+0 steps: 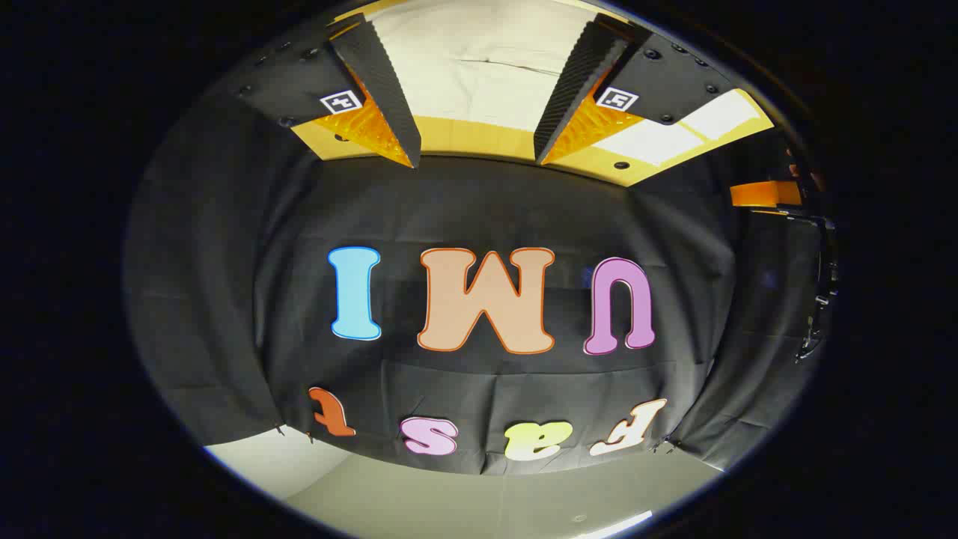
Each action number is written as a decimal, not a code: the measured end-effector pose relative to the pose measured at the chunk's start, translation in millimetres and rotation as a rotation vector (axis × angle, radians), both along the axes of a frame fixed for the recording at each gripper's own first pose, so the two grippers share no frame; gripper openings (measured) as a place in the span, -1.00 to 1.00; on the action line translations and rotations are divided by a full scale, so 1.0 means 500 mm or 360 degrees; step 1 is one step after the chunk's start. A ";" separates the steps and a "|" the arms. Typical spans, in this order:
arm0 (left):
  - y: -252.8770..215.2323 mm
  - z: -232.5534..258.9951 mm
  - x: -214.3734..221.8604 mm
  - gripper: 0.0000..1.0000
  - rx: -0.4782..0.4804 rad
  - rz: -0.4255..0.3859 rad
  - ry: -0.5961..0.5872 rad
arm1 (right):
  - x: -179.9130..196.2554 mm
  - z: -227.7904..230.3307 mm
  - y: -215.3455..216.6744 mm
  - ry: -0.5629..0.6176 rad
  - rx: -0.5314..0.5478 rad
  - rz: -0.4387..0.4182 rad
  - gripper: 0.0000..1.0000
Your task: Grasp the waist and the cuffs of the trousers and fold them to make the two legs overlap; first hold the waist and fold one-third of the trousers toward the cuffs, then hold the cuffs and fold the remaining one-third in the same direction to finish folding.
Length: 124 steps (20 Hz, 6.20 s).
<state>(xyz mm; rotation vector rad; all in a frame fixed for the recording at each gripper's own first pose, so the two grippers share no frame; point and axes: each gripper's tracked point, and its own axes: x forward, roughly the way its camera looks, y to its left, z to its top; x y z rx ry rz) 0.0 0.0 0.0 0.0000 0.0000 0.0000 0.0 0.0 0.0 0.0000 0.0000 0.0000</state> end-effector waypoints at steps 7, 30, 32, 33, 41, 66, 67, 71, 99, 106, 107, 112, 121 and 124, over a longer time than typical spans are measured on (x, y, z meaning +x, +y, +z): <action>0.000 0.003 0.002 0.90 -0.0014 0.0038 -0.0033 | -0.029 -0.010 -0.035 0.0032 0.0044 -0.0043 0.93; 0.023 -0.159 -0.059 0.89 0.0237 -0.0399 0.0392 | -0.089 -0.015 -0.033 0.0068 -0.0038 -0.0164 0.94; 0.051 -0.206 -0.078 0.89 0.0381 -0.0464 0.0523 | -0.105 -0.029 -0.034 0.0096 -0.0053 -0.0200 0.94; 0.053 -0.228 -0.080 0.90 0.0441 -0.0508 0.0578 | -0.112 -0.036 -0.034 0.0114 -0.0058 -0.0215 0.96; 0.094 -0.403 -0.169 0.80 0.0885 -0.0990 0.1093 | -0.151 -0.071 -0.034 0.0181 -0.0031 -0.0292 0.94; 0.329 -0.622 -0.225 0.52 0.1555 -0.1284 0.1885 | -0.137 -0.173 -0.021 0.0423 -0.0135 -0.0203 0.94; 0.326 -0.620 -0.226 0.55 0.1569 -0.1297 0.1885 | -0.136 -0.177 -0.020 0.0432 -0.0137 -0.0191 0.95; 0.330 -0.620 -0.221 0.42 0.1611 -0.1294 0.1914 | -0.127 -0.202 -0.010 0.0479 -0.0132 -0.0132 0.94; 0.336 -0.628 -0.172 -1.00 0.1611 -0.1113 0.1966 | -0.133 -0.522 -0.218 0.1264 -0.0949 0.0778 0.92; 0.338 -0.630 -0.170 -1.00 0.1615 -0.1085 0.2009 | -0.155 -0.630 -0.261 0.1574 -0.1266 0.1088 0.92; 0.339 -0.630 -0.171 -1.00 0.1622 -0.1087 0.2011 | -0.160 -0.642 -0.266 0.1623 -0.1277 0.1120 0.96; 0.338 -0.630 -0.170 -1.00 0.1619 -0.1086 0.2021 | -0.170 -0.678 -0.268 0.1760 -0.1326 0.1233 0.92; 0.335 -0.629 -0.167 -1.00 0.1587 -0.1081 0.2053 | -0.170 -0.690 -0.266 0.1931 -0.1249 0.1263 0.80; 0.335 -0.629 -0.168 -1.00 0.1575 -0.1085 0.2064 | -0.166 -0.693 -0.272 0.1993 -0.1263 0.1183 0.55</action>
